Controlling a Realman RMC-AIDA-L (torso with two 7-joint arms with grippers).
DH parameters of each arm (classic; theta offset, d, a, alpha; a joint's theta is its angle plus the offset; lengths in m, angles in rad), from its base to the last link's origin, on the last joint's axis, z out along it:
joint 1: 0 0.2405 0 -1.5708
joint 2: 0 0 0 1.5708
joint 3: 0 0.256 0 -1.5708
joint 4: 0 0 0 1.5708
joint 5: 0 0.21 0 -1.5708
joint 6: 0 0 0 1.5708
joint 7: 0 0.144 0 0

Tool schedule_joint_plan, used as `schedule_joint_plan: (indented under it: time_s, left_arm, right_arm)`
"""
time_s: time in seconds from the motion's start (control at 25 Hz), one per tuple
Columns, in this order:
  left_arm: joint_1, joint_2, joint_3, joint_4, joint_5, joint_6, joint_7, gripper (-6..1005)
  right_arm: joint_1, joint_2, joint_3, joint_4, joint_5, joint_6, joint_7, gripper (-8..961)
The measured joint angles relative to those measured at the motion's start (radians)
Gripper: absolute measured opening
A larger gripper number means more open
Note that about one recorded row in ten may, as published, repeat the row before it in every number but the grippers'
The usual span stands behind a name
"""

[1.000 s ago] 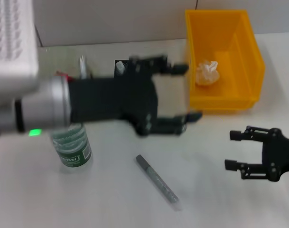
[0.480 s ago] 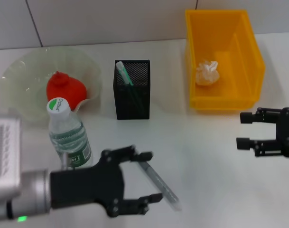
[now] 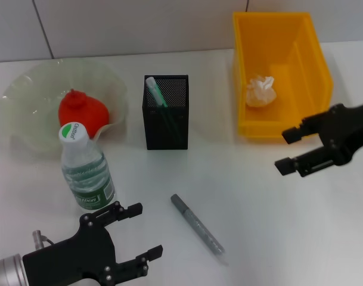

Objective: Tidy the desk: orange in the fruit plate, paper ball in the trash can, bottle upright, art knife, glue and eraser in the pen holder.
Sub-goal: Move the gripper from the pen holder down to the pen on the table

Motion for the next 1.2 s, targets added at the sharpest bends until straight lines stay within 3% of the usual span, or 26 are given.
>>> schedule_joint_plan:
  time_s: [0.08,0.12,0.36,0.68,1.2]
  left_arm:
    - [0.0,0.0,-0.001,-0.003,0.001,0.001,0.005,784]
    - [0.0,0.0,-0.001,-0.003,0.003,0.003,0.01,784]
    - [0.001,0.001,-0.001,-0.01,0.007,-0.002,0.01,784]
    - [0.014,0.009,-0.024,-0.032,0.011,-0.004,0.011,785]
    - [0.009,0.015,-0.029,-0.033,0.033,-0.014,0.012,785]
  right_arm:
    - [0.041,-0.01,-0.035,-0.03,-0.028,-0.016,0.09,785]
    - [0.1,-0.022,-0.062,-0.043,-0.084,-0.028,0.222,785]
    - [0.202,-0.029,-0.153,-0.046,-0.195,-0.051,0.386,785]
    - [0.283,0.048,-0.312,-0.026,-0.352,-0.047,0.509,785]
    - [0.324,0.056,-0.625,0.11,-0.277,0.121,0.766,785]
